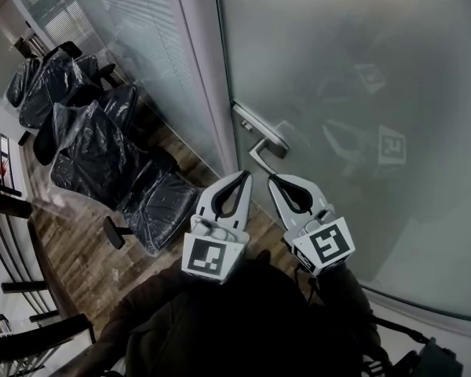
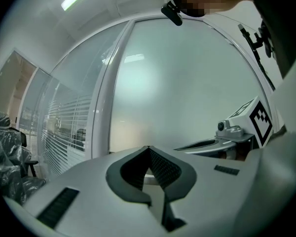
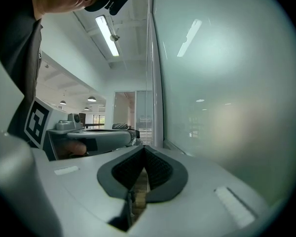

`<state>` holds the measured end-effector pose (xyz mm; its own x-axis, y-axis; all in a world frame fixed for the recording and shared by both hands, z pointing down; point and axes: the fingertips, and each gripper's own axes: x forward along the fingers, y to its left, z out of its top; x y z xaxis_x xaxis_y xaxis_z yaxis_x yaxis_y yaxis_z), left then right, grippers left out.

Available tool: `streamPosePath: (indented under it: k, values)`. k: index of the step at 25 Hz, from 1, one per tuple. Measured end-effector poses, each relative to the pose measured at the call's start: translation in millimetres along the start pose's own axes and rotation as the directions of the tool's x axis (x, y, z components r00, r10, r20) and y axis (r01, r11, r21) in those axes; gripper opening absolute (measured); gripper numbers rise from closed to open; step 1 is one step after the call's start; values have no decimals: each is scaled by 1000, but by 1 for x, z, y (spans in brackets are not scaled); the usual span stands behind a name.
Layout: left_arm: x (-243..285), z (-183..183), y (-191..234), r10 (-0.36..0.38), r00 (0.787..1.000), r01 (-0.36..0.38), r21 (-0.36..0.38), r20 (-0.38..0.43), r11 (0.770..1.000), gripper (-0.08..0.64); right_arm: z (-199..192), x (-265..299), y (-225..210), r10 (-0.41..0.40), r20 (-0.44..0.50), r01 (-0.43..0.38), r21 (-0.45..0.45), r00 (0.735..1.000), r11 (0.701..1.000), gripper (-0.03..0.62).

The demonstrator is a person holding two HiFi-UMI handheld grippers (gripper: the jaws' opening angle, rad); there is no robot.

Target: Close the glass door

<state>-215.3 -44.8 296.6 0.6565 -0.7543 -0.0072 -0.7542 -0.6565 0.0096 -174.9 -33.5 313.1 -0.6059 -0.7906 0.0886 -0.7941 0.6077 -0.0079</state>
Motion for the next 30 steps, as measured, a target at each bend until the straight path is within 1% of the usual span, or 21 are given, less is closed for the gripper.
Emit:
streamPosePath:
  k: [6, 14, 19, 22, 26, 30]
  values:
    - [-3, 2, 2, 4, 1000, -4, 10, 2, 1000, -3, 1, 2, 6, 29, -3, -29, -7, 1000, 1000, 0]
    - [-3, 5, 6, 6, 1000, -6, 10, 9, 1000, -3, 5, 4, 4, 22, 7, -23, 5, 1000, 1000, 0]
    - [-5, 2, 4, 6, 1000, -6, -11, -13, 1000, -3, 8, 1, 3, 13, 11, -13, 4, 1000, 1000, 0]
    - [-3, 5, 9, 18, 1000, -18, -22, 2, 1000, -3, 11, 6, 0, 17, 25, -17, -8, 1000, 1000, 0]
    - [-2, 6, 10, 22, 1000, -22, 15, 15, 1000, -3, 10, 8, 1, 27, 27, -27, -5, 999, 1000, 0]
    - [4, 4, 8, 13, 1000, -14, 30, 28, 999, -3, 9, 7, -5, 25, 30, -24, -12, 999, 1000, 0]
